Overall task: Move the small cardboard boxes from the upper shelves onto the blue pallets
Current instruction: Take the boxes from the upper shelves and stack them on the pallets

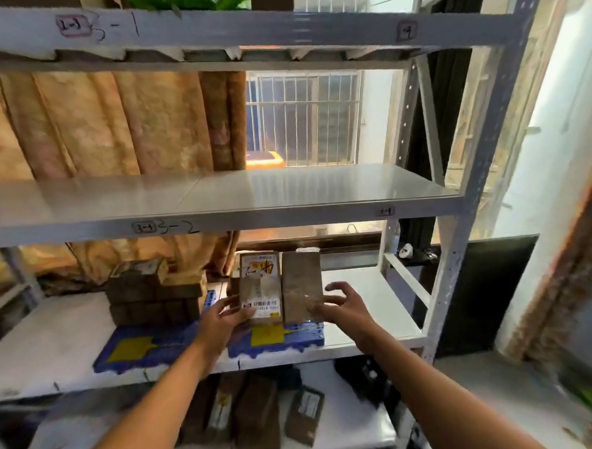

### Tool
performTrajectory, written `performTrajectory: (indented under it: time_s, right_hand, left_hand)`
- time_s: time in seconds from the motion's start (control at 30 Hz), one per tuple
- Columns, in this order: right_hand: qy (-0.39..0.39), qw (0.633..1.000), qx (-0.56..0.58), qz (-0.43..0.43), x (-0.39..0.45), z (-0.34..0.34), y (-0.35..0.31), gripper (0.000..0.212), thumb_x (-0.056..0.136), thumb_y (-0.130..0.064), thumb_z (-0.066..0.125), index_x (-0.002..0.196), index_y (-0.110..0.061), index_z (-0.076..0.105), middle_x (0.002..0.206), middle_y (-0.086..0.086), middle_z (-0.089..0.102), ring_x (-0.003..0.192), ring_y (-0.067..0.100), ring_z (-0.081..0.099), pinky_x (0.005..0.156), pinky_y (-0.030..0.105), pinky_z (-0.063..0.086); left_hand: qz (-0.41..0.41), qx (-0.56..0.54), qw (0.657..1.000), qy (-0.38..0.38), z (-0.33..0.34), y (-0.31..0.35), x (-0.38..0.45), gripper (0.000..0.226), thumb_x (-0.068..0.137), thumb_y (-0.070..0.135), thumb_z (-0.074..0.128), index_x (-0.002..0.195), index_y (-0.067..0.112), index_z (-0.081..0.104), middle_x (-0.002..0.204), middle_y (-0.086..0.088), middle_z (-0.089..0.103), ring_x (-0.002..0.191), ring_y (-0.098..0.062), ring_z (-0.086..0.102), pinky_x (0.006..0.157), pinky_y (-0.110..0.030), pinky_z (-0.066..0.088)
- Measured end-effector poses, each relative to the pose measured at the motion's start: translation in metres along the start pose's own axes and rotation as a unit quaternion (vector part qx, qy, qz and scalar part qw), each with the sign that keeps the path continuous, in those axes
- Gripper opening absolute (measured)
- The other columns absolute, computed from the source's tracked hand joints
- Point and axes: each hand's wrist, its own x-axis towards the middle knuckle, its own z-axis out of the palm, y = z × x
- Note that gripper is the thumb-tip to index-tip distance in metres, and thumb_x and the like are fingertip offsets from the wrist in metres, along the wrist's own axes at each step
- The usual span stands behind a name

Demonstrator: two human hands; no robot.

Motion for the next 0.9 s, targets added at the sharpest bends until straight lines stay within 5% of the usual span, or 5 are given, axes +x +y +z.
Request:
performTrajectory:
  time_s: [0.17,0.3,0.47,0.63,0.9]
  right_hand:
    - [0.062,0.994,0.046,0.083,0.064,0.000,0.031,0.054,0.080,-0.010,0.087,0.123,-0.010,0.056,0.100,0.018,0.076,0.082,0.024,0.078,0.067,0.029,0.063]
    - [0.091,0.991,0.027,0.092,0.129,0.016,0.022,0.052,0.082,-0.014,0.085,0.127,-0.007,0.058,0.110,0.022,0.071,0.100,0.034,0.074,0.090,0.043,0.061]
    - [0.052,0.993,-0.010,0.104,0.198,0.054,0.000,0.041,0.084,-0.019,0.084,0.117,-0.003,0.067,0.108,0.018,0.074,0.089,0.027,0.073,0.081,0.036,0.062]
    - [0.033,0.989,-0.084,0.115,0.237,0.080,0.000,0.014,0.083,-0.022,0.083,0.091,-0.014,0.073,0.091,0.012,0.073,0.079,0.020,0.066,0.075,0.032,0.057]
    - [0.030,0.983,-0.132,0.123,0.277,0.083,0.026,0.016,0.084,-0.032,0.081,0.087,-0.017,0.076,0.102,0.016,0.077,0.101,0.030,0.072,0.093,0.044,0.058]
  left_hand:
    - [-0.038,-0.017,0.996,0.079,-0.045,-0.028,0.074,0.033,0.081,0.023,0.081,0.110,0.013,0.070,0.110,-0.014,0.075,0.099,-0.027,0.073,0.086,-0.040,0.060]
    - [-0.042,-0.028,0.992,0.117,-0.069,-0.020,0.137,0.027,0.086,0.026,0.078,0.107,0.010,0.072,0.105,-0.011,0.076,0.091,-0.020,0.074,0.065,-0.025,0.061]
    - [-0.076,0.010,0.994,0.078,-0.065,0.005,0.214,0.039,0.087,0.030,0.076,0.118,0.008,0.066,0.117,-0.013,0.069,0.109,-0.027,0.067,0.092,-0.042,0.059]
    - [-0.090,0.086,0.989,0.073,-0.055,0.007,0.265,0.037,0.088,0.035,0.072,0.115,0.009,0.067,0.112,-0.010,0.069,0.100,-0.025,0.069,0.068,-0.030,0.060]
    - [-0.055,0.256,0.962,0.073,-0.047,-0.013,0.294,0.049,0.091,0.057,0.057,0.116,0.017,0.069,0.101,0.000,0.069,0.093,-0.018,0.064,0.067,-0.030,0.049]
